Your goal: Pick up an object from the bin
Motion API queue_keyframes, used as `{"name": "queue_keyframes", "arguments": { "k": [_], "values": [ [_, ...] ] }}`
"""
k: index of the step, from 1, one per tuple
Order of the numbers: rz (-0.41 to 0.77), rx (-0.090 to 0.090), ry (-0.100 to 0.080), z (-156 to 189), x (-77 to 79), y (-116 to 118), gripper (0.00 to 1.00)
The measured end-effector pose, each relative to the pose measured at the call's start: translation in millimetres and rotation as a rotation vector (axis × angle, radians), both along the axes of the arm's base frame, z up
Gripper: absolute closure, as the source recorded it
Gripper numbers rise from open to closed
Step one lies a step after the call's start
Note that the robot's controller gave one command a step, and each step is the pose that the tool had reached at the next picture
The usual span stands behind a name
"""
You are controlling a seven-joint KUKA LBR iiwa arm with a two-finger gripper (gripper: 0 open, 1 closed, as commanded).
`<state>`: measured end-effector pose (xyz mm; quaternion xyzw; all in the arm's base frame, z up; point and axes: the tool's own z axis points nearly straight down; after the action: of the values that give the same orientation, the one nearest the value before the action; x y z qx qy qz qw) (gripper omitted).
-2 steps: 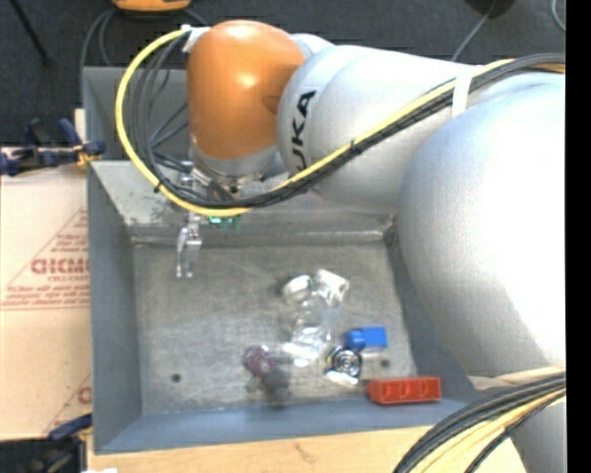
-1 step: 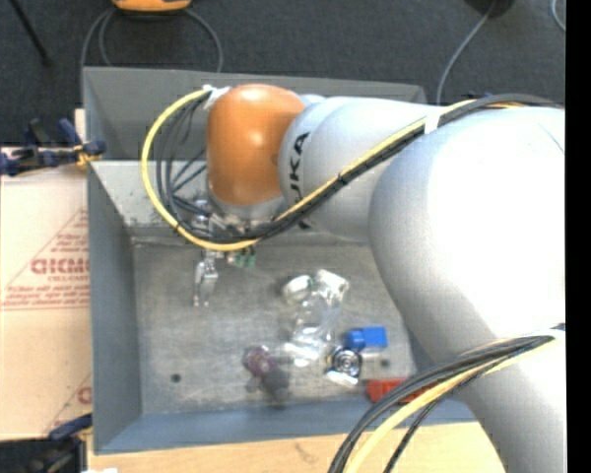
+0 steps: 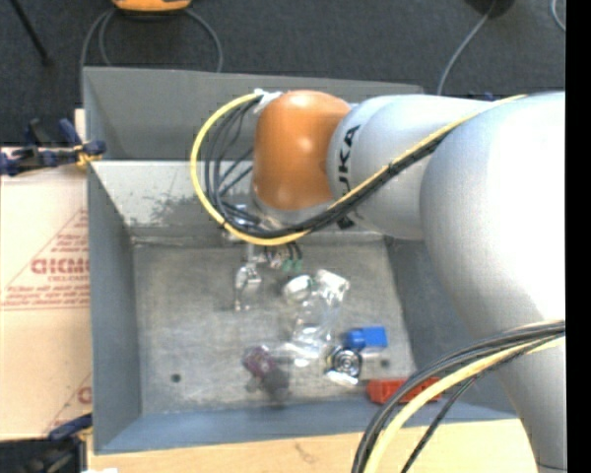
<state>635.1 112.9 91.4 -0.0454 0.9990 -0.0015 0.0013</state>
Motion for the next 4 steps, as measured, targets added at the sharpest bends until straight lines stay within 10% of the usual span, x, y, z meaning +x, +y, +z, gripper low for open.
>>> {"name": "queue_keyframes", "arguments": {
  "k": [1,2,3,4],
  "values": [
    [0.032,-0.001,0.000,29,-53.7,-91,0.00],
    [0.320,0.004,-0.003,-8,-37.3,-105,0.00],
    [0.316,0.005,-0.002,-9,-37.4,-106,1.00],
    [0.332,0.000,-0.008,108,-62.4,-97,1.00]
  ]
}}
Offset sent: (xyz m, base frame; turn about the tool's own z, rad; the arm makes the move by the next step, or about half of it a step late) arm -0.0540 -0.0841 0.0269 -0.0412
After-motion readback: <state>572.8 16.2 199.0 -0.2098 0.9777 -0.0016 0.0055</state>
